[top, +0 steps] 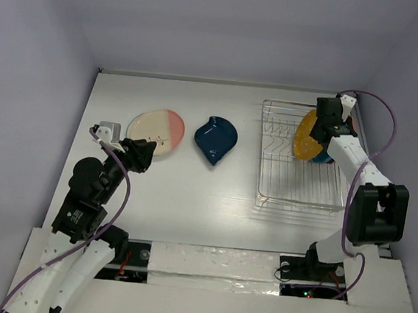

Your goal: Unload the plates from the dish rack

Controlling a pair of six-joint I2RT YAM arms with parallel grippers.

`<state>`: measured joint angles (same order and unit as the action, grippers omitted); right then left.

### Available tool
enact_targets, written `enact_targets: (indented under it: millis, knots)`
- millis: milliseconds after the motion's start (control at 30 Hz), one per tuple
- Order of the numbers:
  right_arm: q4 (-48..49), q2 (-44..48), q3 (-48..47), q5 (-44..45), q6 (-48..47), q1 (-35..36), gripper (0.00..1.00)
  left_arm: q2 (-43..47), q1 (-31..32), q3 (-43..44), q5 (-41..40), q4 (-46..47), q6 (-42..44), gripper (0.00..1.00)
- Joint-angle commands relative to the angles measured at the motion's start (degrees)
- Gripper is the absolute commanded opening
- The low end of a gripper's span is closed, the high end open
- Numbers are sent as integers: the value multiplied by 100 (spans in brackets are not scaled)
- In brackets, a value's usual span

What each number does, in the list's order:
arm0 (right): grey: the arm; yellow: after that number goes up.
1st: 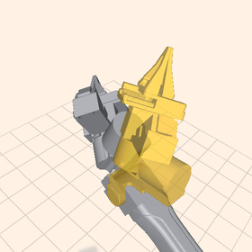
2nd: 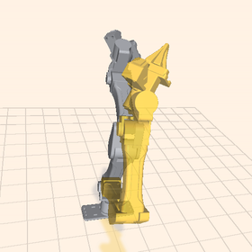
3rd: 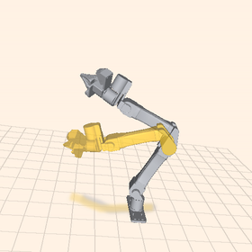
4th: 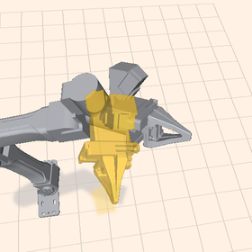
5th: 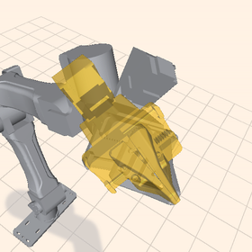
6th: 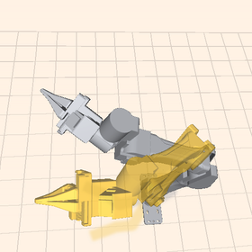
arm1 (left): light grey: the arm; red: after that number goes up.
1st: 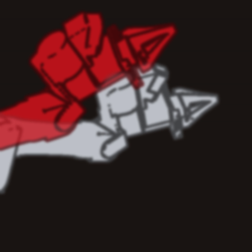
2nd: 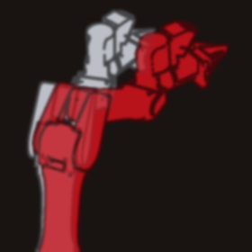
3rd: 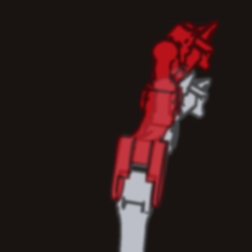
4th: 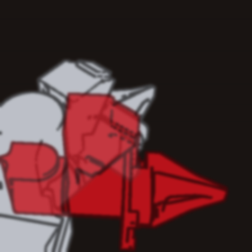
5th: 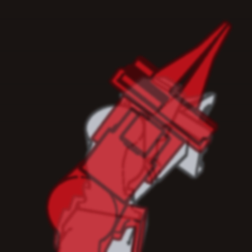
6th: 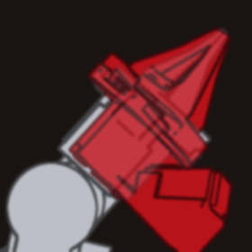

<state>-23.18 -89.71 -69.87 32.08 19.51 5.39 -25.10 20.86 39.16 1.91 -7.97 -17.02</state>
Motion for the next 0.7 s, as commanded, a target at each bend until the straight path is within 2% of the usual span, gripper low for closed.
enact_targets:
  millis: [0, 100, 233, 433, 667]
  knots:
    - [463, 33, -317, -61, -131, -47, 34, -56, -38, 242, 64, 278, 49, 33]
    - [516, 296, -212, -34, -219, -47, 20, -56, -38, 242, 64, 278, 58, 33]
    - [376, 691, -299, -280, -456, -47, 14, -56, -38, 242, 81, 304, 49, 33]
    - [60, 1421, -519, -693, -641, -47, 0, -74, -38, 242, 90, 304, 40, 33]
    - [-231, 2141, -757, -1062, -650, 190, 0, -21, -38, 233, 81, 287, 32, 33]
